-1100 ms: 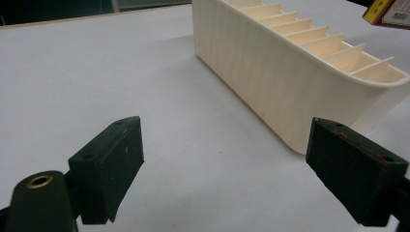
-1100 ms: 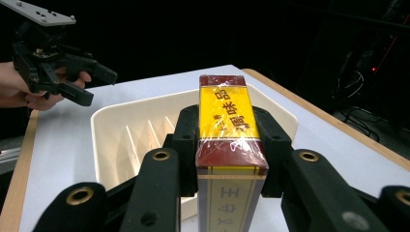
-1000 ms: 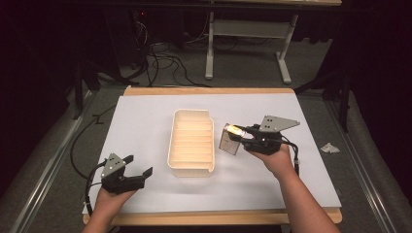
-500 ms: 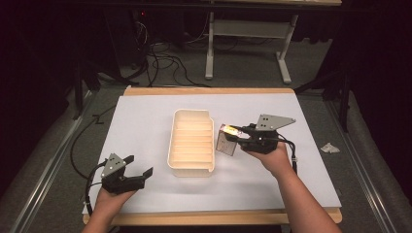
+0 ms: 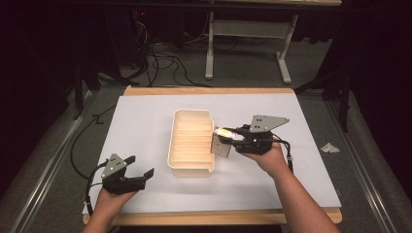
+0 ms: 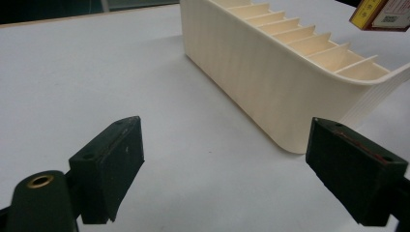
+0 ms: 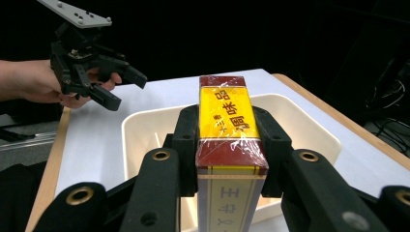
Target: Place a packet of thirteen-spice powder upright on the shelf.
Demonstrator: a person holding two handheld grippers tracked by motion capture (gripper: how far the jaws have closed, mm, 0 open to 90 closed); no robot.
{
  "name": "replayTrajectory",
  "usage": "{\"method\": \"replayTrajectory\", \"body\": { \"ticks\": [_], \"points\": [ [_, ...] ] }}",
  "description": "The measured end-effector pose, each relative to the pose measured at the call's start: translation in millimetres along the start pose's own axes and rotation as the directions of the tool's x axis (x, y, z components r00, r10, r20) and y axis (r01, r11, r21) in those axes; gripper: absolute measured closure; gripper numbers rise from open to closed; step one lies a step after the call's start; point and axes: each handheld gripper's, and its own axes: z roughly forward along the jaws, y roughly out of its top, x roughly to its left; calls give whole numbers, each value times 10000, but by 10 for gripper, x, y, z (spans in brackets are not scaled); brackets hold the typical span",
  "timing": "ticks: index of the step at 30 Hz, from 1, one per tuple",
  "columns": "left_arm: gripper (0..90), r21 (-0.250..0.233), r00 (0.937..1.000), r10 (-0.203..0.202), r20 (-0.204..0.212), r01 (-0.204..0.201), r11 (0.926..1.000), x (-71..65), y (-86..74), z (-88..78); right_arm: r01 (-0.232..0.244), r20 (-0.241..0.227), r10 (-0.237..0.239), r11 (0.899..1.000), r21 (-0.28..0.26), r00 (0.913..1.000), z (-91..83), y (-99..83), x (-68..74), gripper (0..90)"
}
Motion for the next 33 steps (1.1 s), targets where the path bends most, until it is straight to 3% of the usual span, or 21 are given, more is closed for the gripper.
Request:
{"method": "replayTrajectory", "body": {
  "ticks": [18,33],
  "points": [
    [137,-277,10000,-25,-82,23,9996,21,36,-19,245,-496,-250,9996,-99,9985,184,85,96,687],
    [137,-275,10000,-28,-55,27,9996,19,37,-22,480,-1095,-490,9988,-118,9928,394,174,263,687]
  ]
}}
